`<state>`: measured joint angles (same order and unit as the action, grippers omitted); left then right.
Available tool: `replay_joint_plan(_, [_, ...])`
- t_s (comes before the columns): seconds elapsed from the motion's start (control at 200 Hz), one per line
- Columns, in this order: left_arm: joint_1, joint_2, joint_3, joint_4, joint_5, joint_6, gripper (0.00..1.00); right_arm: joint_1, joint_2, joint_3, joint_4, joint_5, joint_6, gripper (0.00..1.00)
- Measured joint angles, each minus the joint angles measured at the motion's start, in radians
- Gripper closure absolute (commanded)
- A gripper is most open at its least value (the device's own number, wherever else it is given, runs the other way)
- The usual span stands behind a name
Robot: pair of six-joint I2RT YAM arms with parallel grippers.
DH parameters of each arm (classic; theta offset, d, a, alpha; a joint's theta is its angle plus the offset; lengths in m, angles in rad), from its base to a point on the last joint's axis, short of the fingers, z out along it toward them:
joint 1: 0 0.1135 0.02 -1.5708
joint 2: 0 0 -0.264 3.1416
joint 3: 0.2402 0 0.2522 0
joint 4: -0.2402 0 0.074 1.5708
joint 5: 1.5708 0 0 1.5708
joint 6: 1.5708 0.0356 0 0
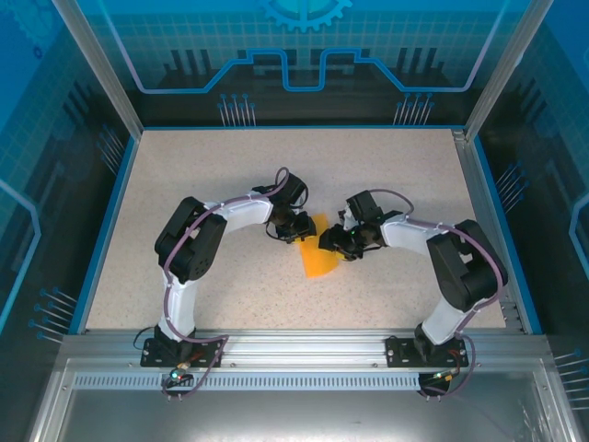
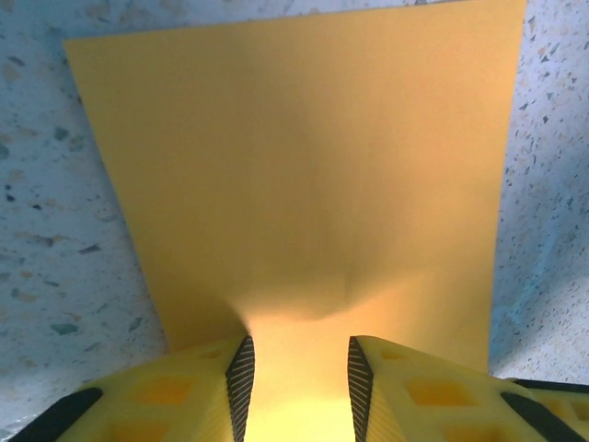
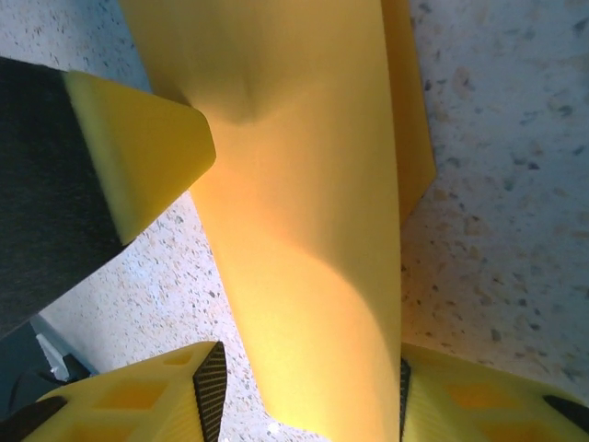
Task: Fold a paper plane with a square sheet of paper (pick it up from the middle)
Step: Third fold the triangle at the center of the table.
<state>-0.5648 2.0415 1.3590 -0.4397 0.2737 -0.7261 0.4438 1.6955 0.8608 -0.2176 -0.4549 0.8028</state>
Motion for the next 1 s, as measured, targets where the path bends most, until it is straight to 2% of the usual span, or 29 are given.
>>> replay_joint_plan(0.23, [0.0, 0.0, 0.0, 0.0, 0.0, 0.003, 0.64, -0.016, 0.051, 0.051, -0.01, -0.044, -0.062, 0.59])
replay_joint_plan(0.595, [0.001, 0.0, 0.01, 0.001, 0.003, 0.039, 0.61, -0.08, 0.082, 0.058, -0.013, -0.094, -0.124, 0.89])
replay_joint_plan(0.785, [0.006, 0.001, 0.044, -0.001, 0.008, 0.079, 0.57, -0.08, 0.088, 0.051, 0.027, -0.125, -0.087, 0.99])
replay_joint_plan(1.0, [0.008, -0.019, 0.047, 0.011, 0.01, 0.111, 0.49, -0.075, 0.063, -0.06, 0.153, -0.108, 0.05, 1.0])
